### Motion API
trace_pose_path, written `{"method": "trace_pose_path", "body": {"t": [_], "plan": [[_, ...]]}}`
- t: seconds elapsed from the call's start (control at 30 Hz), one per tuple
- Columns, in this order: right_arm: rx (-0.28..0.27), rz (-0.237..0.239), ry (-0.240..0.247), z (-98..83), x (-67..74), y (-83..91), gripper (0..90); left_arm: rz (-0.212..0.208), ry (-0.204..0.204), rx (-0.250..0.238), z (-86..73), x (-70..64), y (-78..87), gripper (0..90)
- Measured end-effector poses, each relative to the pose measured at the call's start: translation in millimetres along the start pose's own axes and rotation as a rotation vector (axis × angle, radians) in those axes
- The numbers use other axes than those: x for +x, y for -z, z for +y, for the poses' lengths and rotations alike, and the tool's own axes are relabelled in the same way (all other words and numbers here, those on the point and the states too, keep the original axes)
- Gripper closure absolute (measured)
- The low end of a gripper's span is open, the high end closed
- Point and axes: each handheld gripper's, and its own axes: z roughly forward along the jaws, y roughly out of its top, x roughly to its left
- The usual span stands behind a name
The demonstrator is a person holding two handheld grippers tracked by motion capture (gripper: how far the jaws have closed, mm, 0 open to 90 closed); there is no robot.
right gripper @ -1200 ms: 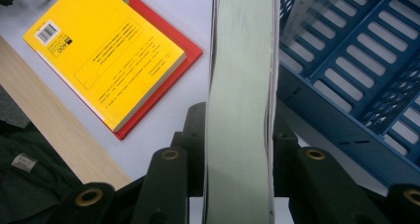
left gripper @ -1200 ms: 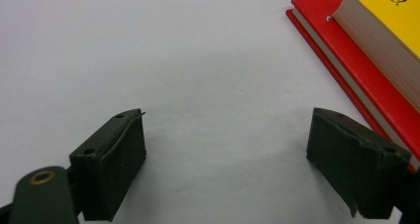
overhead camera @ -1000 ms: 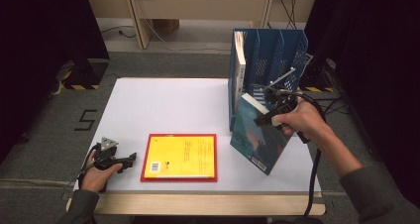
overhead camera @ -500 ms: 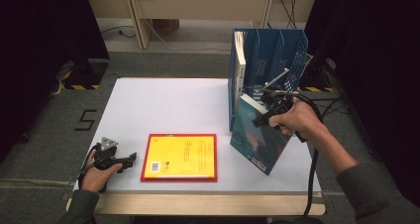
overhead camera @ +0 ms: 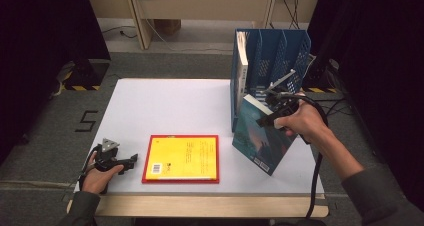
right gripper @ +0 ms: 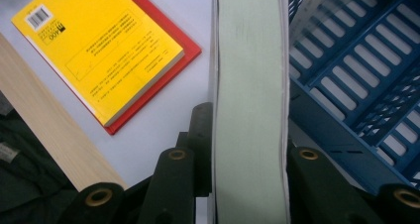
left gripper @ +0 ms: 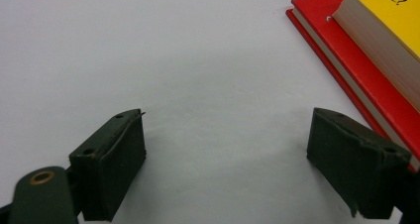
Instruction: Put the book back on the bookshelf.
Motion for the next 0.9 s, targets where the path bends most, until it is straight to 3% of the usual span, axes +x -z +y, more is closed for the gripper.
{"method": "trace_pose_path", "body": {"t": [0.33,0.67,0.9], "plan": [[-0.072,0.025,-0.015,6.7,2.1,22.6,73.9,0.0,0.0,-0.001,-0.1,0.0,-0.1,14.0],[-0.128,-0.01,0.004,20.0,7.7,51.2,73.8,0.0,-0.001,0.0,0.0,0.0,-0.1,14.0],[-0.128,-0.028,0.01,30.4,10.2,69.8,73.8,0.001,-0.001,-0.001,0.0,0.0,-0.2,14.0]]}}
